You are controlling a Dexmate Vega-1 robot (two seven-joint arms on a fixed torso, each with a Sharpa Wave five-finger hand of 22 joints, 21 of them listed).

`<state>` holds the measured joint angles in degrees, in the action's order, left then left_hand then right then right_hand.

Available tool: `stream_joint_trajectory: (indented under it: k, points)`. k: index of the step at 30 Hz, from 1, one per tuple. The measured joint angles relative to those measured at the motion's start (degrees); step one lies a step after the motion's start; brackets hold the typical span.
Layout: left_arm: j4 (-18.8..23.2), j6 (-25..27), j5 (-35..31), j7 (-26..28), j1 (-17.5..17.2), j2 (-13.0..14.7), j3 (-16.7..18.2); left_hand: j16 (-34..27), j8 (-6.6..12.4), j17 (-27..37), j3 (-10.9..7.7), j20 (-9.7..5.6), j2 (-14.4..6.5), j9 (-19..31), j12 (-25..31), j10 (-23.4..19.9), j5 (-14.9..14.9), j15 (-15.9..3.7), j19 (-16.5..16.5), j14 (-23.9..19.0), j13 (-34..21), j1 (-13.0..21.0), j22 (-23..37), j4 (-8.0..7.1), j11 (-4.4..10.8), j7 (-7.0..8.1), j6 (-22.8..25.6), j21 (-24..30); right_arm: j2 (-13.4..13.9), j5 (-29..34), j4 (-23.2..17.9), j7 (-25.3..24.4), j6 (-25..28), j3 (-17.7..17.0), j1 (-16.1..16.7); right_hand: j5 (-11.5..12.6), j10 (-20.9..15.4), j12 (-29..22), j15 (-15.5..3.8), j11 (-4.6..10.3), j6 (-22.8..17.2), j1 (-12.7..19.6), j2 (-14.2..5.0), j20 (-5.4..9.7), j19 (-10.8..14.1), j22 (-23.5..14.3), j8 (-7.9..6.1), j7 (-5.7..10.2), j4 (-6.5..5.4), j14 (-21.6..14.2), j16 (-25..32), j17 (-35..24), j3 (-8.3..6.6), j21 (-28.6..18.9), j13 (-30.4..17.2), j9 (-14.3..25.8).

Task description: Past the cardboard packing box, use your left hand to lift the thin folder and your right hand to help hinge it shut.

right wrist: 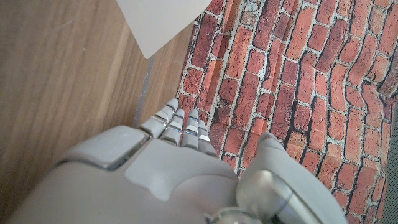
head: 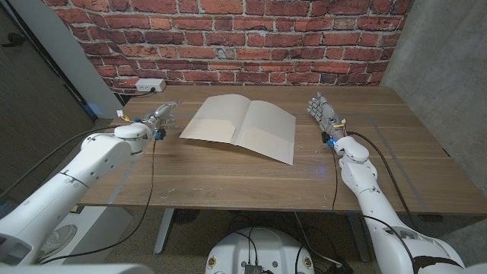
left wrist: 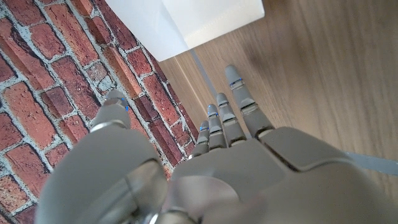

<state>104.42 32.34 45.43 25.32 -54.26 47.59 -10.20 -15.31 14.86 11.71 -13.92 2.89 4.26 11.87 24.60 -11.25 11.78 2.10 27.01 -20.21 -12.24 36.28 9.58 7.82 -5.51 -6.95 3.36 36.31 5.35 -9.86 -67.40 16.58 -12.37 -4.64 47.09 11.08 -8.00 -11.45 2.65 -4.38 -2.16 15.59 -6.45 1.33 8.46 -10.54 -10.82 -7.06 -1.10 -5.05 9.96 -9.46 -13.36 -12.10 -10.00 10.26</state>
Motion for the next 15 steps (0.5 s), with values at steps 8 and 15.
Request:
stream_joint_trajectory:
  k: [8, 15]
  points:
    - [-1.53, 3.33, 1.78, -1.15, 2.44, 0.84, -1.12, 0.0, 0.87, -0.27, -1.87, -0.9, -1.42, 0.0, 0.44, -4.49, 0.0, -1.09, 3.96, -4.43, 0.53, 6.66, 0.0, 1.2, 0.67, -0.58, 5.78, -0.37, -0.12, -0.07, 0.81, 0.21, -0.64, -0.23, -0.34, 0.0, 0.0, 0.0, 0.0, 0.0, -0.3, 0.0, 0.0, -0.41, 0.41, 0.0, 0.0, 0.3, 0.0, 0.0, 0.0, 0.0, 0.0, 0.0, 0.0, 0.0]
    - [-3.32, 3.69, 2.45, -3.92, 3.96, 1.4, -2.2, -0.85, 2.33, -0.27, -2.95, -2.57, -2.15, -0.01, 1.51, -11.85, -0.78, -3.86, 9.37, -12.03, 0.79, 10.15, 0.17, 0.71, 3.06, -1.1, 13.3, -0.52, -0.19, -0.1, 1.29, 0.29, -1.01, -0.39, -0.55, 0.0, 0.0, 0.0, 0.0, 0.0, -0.3, 0.0, 0.0, -0.41, 0.41, 0.01, 0.0, 0.3, 0.0, 0.0, 0.0, 0.0, 0.0, 0.0, 0.0, 0.0]
